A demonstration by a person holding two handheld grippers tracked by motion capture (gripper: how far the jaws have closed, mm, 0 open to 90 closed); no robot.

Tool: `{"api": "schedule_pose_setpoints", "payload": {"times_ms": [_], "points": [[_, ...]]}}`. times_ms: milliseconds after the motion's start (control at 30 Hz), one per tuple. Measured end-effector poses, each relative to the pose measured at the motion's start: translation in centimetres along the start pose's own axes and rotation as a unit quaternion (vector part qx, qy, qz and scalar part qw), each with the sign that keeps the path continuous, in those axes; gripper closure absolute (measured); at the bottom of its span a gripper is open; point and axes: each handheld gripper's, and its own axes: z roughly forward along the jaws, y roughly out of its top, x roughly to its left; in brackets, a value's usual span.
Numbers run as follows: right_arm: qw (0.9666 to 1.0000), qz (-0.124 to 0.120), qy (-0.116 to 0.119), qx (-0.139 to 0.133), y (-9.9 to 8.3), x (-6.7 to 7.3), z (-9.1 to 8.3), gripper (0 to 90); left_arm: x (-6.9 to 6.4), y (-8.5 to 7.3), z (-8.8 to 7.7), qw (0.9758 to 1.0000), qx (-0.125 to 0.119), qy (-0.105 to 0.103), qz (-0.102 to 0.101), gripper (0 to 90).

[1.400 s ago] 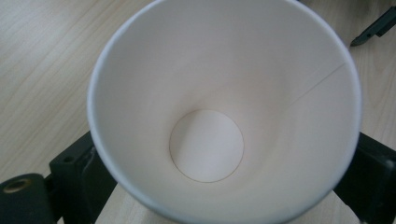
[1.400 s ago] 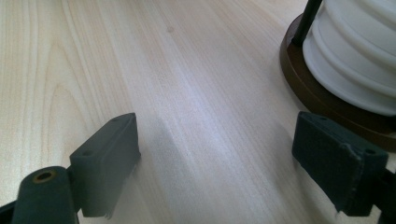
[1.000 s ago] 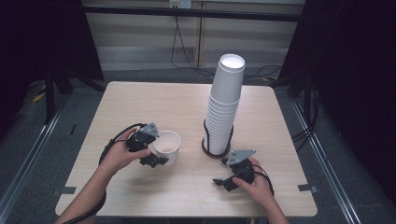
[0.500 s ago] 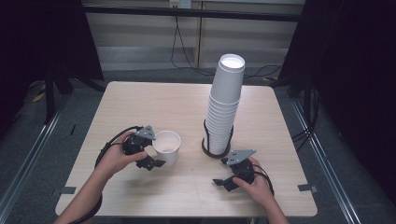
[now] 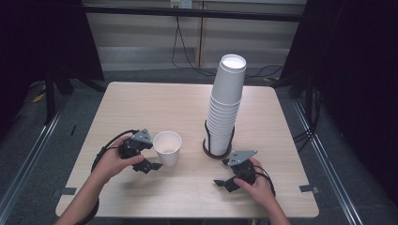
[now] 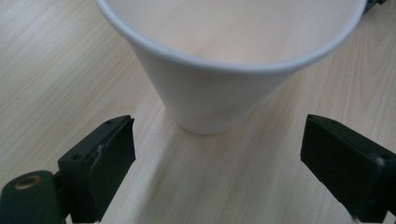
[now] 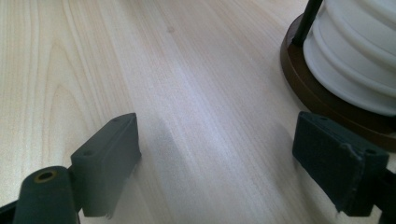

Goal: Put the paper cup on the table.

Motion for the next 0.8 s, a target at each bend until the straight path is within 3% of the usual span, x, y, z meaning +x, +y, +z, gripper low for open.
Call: {"api": "schedule_pose_setpoints", "payload": {"times_ms": [167, 533, 567, 633, 800], "points": [[1.0000, 0.000, 0.000, 0.000, 0.0, 0.0, 0.0, 14.4, -0.2, -0.5, -0.2, 1.0000, 0.003, -0.001, 0.007, 11.5], [1.0000, 0.000, 0.000, 0.000, 0.0, 0.0, 0.0, 14.4, -0.4, -1.8, -0.6, 0.9999, -0.002, 0.011, -0.009, 15.2], [1.0000, 0.000, 0.000, 0.000, 0.0, 0.0, 0.0, 14.4, -0.5, -1.9, -0.6, 0.9998, -0.005, 0.010, -0.018, 15.3], [1.0000, 0.000, 0.000, 0.000, 0.0, 0.0, 0.0, 14.4, -0.5, -2.0, -0.8, 0.9999, -0.001, 0.009, -0.012, 15.3], [1.0000, 0.000, 0.000, 0.000, 0.0, 0.0, 0.0, 14.4, -0.6, -2.4, -1.0, 0.9995, 0.005, 0.010, -0.028, 15.4]]}}
